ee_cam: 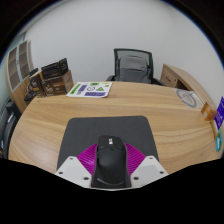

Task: Arrange mouse

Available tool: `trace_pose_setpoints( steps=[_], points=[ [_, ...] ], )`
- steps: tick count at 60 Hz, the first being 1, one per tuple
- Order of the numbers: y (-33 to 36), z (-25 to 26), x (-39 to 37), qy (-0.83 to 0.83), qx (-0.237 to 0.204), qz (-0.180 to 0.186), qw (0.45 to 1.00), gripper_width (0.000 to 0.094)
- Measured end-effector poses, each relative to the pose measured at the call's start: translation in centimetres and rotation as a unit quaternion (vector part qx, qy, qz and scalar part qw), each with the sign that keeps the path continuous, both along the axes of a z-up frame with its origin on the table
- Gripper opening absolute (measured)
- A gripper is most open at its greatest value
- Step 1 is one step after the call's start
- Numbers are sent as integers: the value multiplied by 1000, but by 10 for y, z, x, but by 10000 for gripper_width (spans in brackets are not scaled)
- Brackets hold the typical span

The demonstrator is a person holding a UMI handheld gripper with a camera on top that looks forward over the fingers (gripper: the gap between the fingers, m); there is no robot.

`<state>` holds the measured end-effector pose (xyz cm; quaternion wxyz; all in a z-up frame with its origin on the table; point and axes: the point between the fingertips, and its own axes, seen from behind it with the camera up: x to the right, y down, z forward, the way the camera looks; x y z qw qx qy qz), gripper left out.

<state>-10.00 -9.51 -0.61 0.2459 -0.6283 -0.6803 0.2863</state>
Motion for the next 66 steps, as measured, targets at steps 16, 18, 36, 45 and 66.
trace_pose_setpoints(
  steps=[16,18,36,45,66],
  points=[
    [38,51,24,-9,17,-42,999,848],
    [48,67,34,-11,28,-51,998,850],
    [104,203,154,0,-9,-65,998,852],
    [139,238,210,26,9,-79,997,854],
    [189,268,299,63,29,-94,993,854]
  ],
)
